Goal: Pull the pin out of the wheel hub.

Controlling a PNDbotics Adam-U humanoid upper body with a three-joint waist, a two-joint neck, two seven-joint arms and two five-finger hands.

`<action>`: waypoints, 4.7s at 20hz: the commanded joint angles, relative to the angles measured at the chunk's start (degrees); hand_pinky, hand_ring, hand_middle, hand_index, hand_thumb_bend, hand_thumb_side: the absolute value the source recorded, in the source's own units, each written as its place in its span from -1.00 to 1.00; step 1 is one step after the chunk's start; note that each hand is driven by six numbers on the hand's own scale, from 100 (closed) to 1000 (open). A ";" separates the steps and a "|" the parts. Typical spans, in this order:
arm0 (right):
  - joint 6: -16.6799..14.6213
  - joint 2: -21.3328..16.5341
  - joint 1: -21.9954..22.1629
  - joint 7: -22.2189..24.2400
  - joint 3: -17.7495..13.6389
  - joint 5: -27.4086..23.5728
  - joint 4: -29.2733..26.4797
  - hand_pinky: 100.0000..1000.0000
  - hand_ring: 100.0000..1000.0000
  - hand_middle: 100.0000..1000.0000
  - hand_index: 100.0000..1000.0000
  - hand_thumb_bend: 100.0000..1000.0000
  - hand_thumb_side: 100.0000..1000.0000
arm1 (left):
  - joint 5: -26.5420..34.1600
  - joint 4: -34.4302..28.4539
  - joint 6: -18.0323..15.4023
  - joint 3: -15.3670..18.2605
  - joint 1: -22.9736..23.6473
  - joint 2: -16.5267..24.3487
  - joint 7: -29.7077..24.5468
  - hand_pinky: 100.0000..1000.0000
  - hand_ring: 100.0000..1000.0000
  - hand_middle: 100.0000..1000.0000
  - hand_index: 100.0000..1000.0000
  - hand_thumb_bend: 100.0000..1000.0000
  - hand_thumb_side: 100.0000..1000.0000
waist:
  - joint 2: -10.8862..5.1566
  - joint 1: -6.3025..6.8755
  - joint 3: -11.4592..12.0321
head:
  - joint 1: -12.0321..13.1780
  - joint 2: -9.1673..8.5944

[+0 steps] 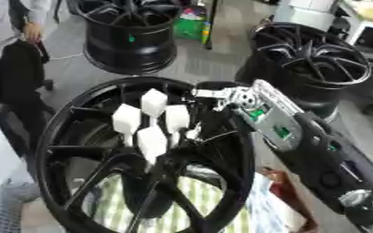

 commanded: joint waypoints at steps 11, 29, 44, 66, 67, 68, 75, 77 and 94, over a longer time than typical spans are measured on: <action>6.47 -3.83 -5.22 -9.73 -5.31 -12.00 -6.68 0.23 0.11 -0.54 -0.50 -1.00 -1.00 | 0.15 -0.96 0.47 0.10 -0.38 0.61 -0.31 0.66 0.67 0.19 0.66 -0.51 -0.09 | -1.15 0.86 -0.24 | -0.35 -1.74; 6.26 -35.52 5.65 -45.54 -33.66 -23.60 21.92 0.26 0.16 -0.47 -0.40 -1.00 -1.00 | -0.77 -0.96 0.01 0.59 -0.01 1.22 0.35 0.66 0.67 0.19 0.66 -0.52 -0.09 | -0.58 0.93 -2.49 | 1.50 -2.30; -1.35 -38.73 10.25 -62.31 -36.56 -21.08 52.74 0.34 0.24 -0.31 -0.25 -1.00 -1.00 | 0.11 -0.96 -0.05 -0.55 -1.08 0.98 -1.06 0.66 0.68 0.19 0.66 -0.54 -0.08 | 1.17 1.82 -2.55 | 3.11 -1.77; -6.84 -39.22 10.54 -50.77 -35.90 -13.66 58.82 0.59 0.70 0.64 0.69 -1.00 -0.45 | -0.07 -0.96 -0.01 -0.75 -1.14 1.00 -1.45 0.67 0.68 0.20 0.66 -0.54 -0.08 | 1.05 1.88 -2.74 | 3.77 -1.30; -6.85 -39.26 10.56 -50.85 -35.87 -13.74 58.80 0.59 0.70 0.64 0.69 -1.00 -0.42 | -0.06 -0.96 -0.01 -0.76 -1.15 1.00 -1.46 0.67 0.68 0.20 0.66 -0.55 -0.08 | 1.05 1.87 -2.75 | 3.79 -1.32; -6.87 -39.31 10.58 -50.90 -35.84 -13.80 58.76 0.59 0.70 0.64 0.69 -1.00 -0.45 | -0.04 -0.96 -0.01 -0.78 -1.15 0.99 -1.48 0.67 0.68 0.20 0.66 -0.54 -0.08 | 1.04 1.87 -2.77 | 3.83 -1.34; -7.26 -39.33 10.73 -49.21 -35.78 -14.01 58.87 0.63 0.74 0.64 0.66 -0.35 -1.00 | 0.01 -0.96 0.03 -0.82 -1.14 0.92 -1.62 0.67 0.68 0.20 0.66 -0.55 -0.08 | 0.99 1.84 -2.73 | 3.82 -1.38; -7.09 -39.46 10.77 -48.91 -36.03 -14.01 58.94 0.63 0.74 0.65 0.66 -0.34 -1.00 | -0.01 -0.96 0.02 -0.80 -1.09 0.90 -1.68 0.67 0.68 0.20 0.66 -0.55 -0.08 | 1.00 1.85 -2.74 | 3.85 -1.44; -5.12 -39.56 11.03 -51.07 -36.44 -16.22 58.37 0.57 0.67 0.56 0.63 -1.00 -1.00 | -0.04 -0.96 0.10 -0.92 -0.92 0.79 -2.10 0.67 0.68 0.20 0.66 -0.56 -0.07 | 0.91 1.84 -2.98 | 3.81 -1.56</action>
